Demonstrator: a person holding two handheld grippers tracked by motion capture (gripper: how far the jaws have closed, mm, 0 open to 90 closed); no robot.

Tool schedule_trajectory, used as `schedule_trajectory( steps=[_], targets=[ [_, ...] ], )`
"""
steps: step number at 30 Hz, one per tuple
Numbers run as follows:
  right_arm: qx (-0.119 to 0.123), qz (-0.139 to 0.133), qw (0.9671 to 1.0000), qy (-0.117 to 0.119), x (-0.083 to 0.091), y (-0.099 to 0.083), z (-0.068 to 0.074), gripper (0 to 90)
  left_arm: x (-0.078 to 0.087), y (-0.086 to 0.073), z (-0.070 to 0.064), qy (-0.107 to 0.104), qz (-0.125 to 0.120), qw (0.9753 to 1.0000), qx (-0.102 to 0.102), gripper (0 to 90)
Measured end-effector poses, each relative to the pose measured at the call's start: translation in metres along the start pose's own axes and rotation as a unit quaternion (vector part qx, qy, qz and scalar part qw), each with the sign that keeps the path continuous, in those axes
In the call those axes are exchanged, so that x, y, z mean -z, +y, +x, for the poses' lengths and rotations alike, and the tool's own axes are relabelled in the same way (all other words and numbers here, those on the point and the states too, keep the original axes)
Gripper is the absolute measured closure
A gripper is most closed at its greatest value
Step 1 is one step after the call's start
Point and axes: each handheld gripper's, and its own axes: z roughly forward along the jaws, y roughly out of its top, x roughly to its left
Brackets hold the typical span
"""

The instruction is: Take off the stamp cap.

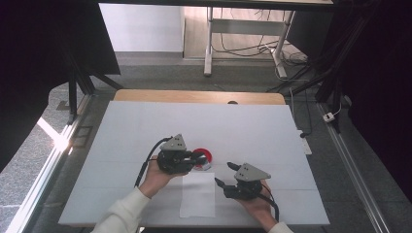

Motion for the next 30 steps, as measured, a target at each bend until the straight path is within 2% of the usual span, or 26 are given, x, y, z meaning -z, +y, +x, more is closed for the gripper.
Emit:
schedule_trajectory(
  steps=[24, 30],
  targets=[
    [-0.003, 0.003, 1.0000, -0.004, -0.020, 0.011, 0.011, 30.5, -0.002, 0.000, -0.001, 0.002, -0.002, 1.0000, -0.001, 75.8],
    [0.005, 0.005, 1.0000, -0.003, -0.025, 0.014, 0.016, 30.8, -0.003, -0.001, -0.002, 0.004, -0.003, 1.0000, -0.001, 75.7]
  ],
)
